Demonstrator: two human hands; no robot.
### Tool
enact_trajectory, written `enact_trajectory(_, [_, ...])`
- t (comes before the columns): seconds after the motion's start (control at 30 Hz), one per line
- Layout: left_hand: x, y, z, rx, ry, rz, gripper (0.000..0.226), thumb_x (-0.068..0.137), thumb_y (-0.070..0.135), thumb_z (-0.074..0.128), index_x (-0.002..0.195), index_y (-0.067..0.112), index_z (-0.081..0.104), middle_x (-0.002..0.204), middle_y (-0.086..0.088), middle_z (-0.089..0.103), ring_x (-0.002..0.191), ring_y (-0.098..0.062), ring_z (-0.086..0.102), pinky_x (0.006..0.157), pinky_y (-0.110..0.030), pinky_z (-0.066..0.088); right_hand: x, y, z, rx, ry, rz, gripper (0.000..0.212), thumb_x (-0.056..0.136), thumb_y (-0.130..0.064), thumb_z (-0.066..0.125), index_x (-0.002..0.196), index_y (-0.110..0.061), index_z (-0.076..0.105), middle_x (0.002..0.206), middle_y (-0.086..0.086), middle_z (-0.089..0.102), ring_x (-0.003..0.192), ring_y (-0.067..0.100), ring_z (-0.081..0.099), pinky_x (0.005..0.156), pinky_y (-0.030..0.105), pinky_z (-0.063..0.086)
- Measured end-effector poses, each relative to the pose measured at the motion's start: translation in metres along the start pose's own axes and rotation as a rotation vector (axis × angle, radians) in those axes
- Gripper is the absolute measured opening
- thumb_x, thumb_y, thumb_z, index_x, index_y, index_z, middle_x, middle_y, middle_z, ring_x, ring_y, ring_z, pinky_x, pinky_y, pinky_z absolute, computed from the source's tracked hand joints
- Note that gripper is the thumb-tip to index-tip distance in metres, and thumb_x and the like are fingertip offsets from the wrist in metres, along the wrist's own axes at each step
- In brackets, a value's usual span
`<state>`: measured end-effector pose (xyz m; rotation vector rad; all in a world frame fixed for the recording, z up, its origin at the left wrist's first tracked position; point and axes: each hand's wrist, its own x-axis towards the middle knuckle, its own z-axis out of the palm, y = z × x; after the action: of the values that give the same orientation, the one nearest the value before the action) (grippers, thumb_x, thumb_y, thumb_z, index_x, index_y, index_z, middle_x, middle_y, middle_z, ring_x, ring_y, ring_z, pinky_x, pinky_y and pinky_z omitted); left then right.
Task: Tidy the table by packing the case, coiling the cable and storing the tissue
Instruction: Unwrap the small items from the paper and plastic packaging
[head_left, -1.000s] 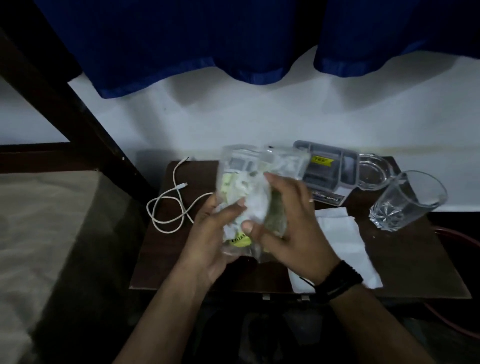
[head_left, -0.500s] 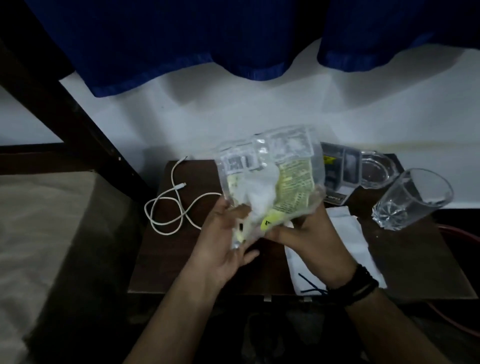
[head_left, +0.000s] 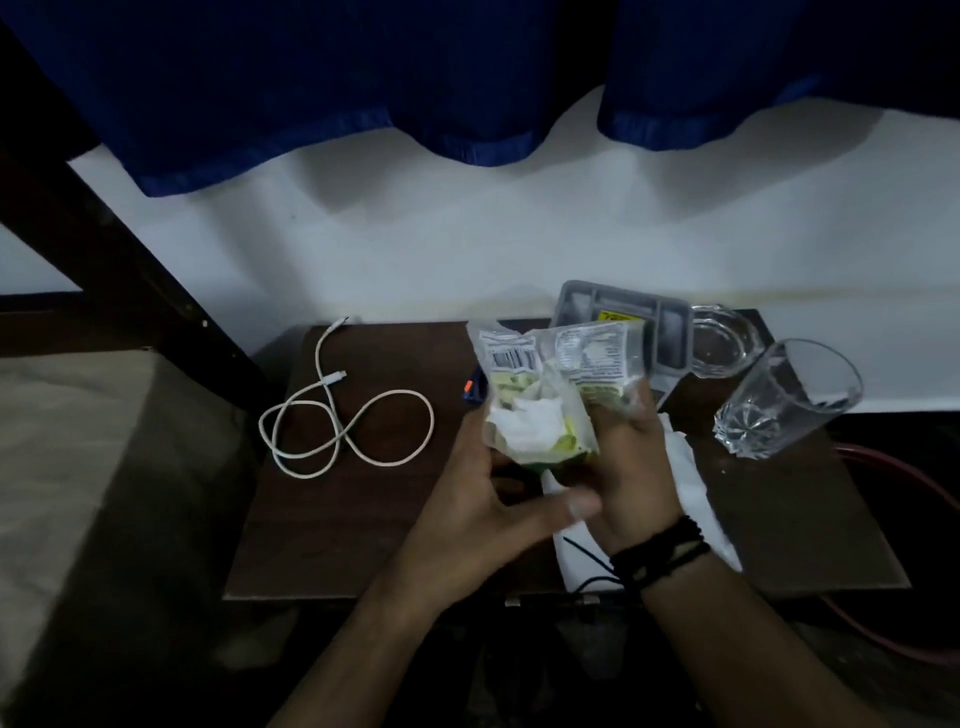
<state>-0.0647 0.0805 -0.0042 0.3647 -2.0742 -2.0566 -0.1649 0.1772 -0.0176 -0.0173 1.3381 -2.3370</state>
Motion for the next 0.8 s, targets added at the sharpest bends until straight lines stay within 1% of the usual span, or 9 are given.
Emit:
enact_trajectory(0.1, [0.008, -0.001, 0.004, -0.130, 0.240, 0.058, 0.048, 0.084, 0.021, 0.078, 0.128, 0.017, 0.062, 0.125, -0.006, 0.071, 0.118, -0.020, 0.067, 0.096, -0.032, 0.052, -0.010, 0.008, 0.015, -0.005, -0.044, 0.030, 0.030, 0.097, 0.003, 0.052, 0.125, -0.001, 0.063, 0.121, 0.026, 0.069, 0.115, 0.049, 0.064, 0.101, 0.066, 0.049])
enact_trajectory(0.17, [0.009, 0.003, 0.002, -0.249, 0.326, 0.018, 0.031, 0.088, 0.021, 0.074, 0.118, 0.020, 0.070, 0.120, -0.009, 0.074, 0.116, -0.026, 0.069, 0.100, -0.045, 0.052, -0.013, 0.011, 0.021, -0.014, -0.013, 0.092, 0.032, 0.099, 0.003, 0.045, 0.121, -0.006, 0.066, 0.115, 0.019, 0.074, 0.108, 0.040, 0.070, 0.096, 0.055, 0.055])
enact_trajectory(0.23, [0.011, 0.005, -0.003, -0.321, 0.416, -0.095, 0.021, 0.092, 0.017, 0.069, 0.111, 0.027, 0.072, 0.111, -0.002, 0.077, 0.107, -0.022, 0.072, 0.091, -0.044, 0.054, -0.015, 0.009, 0.023, 0.034, -0.055, 0.168, 0.033, 0.097, -0.001, 0.045, 0.119, -0.011, 0.068, 0.111, 0.013, 0.076, 0.104, 0.033, 0.070, 0.087, 0.045, 0.057])
enact_trajectory(0.3, [0.011, 0.002, -0.009, -0.344, 0.480, -0.212, 0.022, 0.094, 0.020, 0.061, 0.110, 0.033, 0.068, 0.103, 0.008, 0.078, 0.096, -0.017, 0.073, 0.078, -0.036, 0.049, -0.018, 0.006, 0.024, -0.003, -0.177, 0.182, 0.034, 0.094, -0.015, 0.053, 0.125, -0.019, 0.065, 0.121, 0.009, 0.073, 0.114, 0.032, 0.068, 0.093, 0.048, 0.057])
enact_trajectory(0.4, [0.012, 0.002, -0.014, -0.344, 0.497, -0.241, 0.021, 0.098, 0.020, 0.054, 0.108, 0.034, 0.066, 0.096, 0.005, 0.077, 0.080, -0.018, 0.069, 0.069, -0.032, 0.049, -0.022, 0.009, 0.024, -0.186, -0.340, 0.055, 0.053, 0.090, -0.031, 0.067, 0.141, -0.038, 0.054, 0.141, 0.004, 0.062, 0.131, 0.025, 0.059, 0.107, 0.054, 0.048])
enact_trajectory(0.5, [0.009, -0.001, -0.012, -0.365, 0.467, -0.130, 0.027, 0.100, 0.000, 0.048, 0.116, 0.010, 0.067, 0.105, -0.018, 0.075, 0.094, -0.031, 0.072, 0.080, -0.044, 0.058, -0.022, 0.018, 0.020, -0.569, -0.476, -0.198, 0.078, 0.077, -0.034, 0.081, 0.148, -0.034, 0.048, 0.154, -0.003, 0.042, 0.145, 0.011, 0.040, 0.120, 0.044, 0.036])
enact_trajectory(0.57, [0.008, -0.004, -0.014, -0.394, 0.450, -0.118, 0.027, 0.101, -0.003, 0.046, 0.117, 0.005, 0.067, 0.102, -0.018, 0.074, 0.094, -0.032, 0.071, 0.080, -0.043, 0.058, -0.019, 0.019, 0.017, -0.703, -0.543, -0.204, 0.084, 0.070, -0.033, 0.088, 0.145, -0.037, 0.051, 0.153, -0.004, 0.037, 0.146, 0.006, 0.035, 0.120, 0.039, 0.036])
enact_trajectory(0.7, [0.007, 0.001, -0.017, -0.428, 0.456, -0.268, 0.035, 0.098, 0.005, 0.045, 0.098, 0.024, 0.075, 0.090, -0.005, 0.077, 0.077, -0.017, 0.074, 0.066, -0.031, 0.057, -0.012, 0.015, 0.009, -0.802, -0.599, -0.298, 0.069, 0.076, -0.022, 0.088, 0.139, -0.021, 0.060, 0.147, -0.001, 0.045, 0.140, 0.007, 0.045, 0.116, 0.035, 0.040])
enact_trajectory(0.8, [0.007, 0.003, -0.017, -0.415, 0.402, -0.348, 0.028, 0.096, 0.020, 0.048, 0.101, 0.034, 0.071, 0.095, 0.003, 0.079, 0.080, -0.014, 0.075, 0.080, -0.039, 0.050, -0.010, 0.013, 0.009, -0.724, -0.518, -0.309, 0.045, 0.084, -0.017, 0.080, 0.128, -0.016, 0.068, 0.138, 0.000, 0.059, 0.130, 0.013, 0.057, 0.109, 0.043, 0.047])
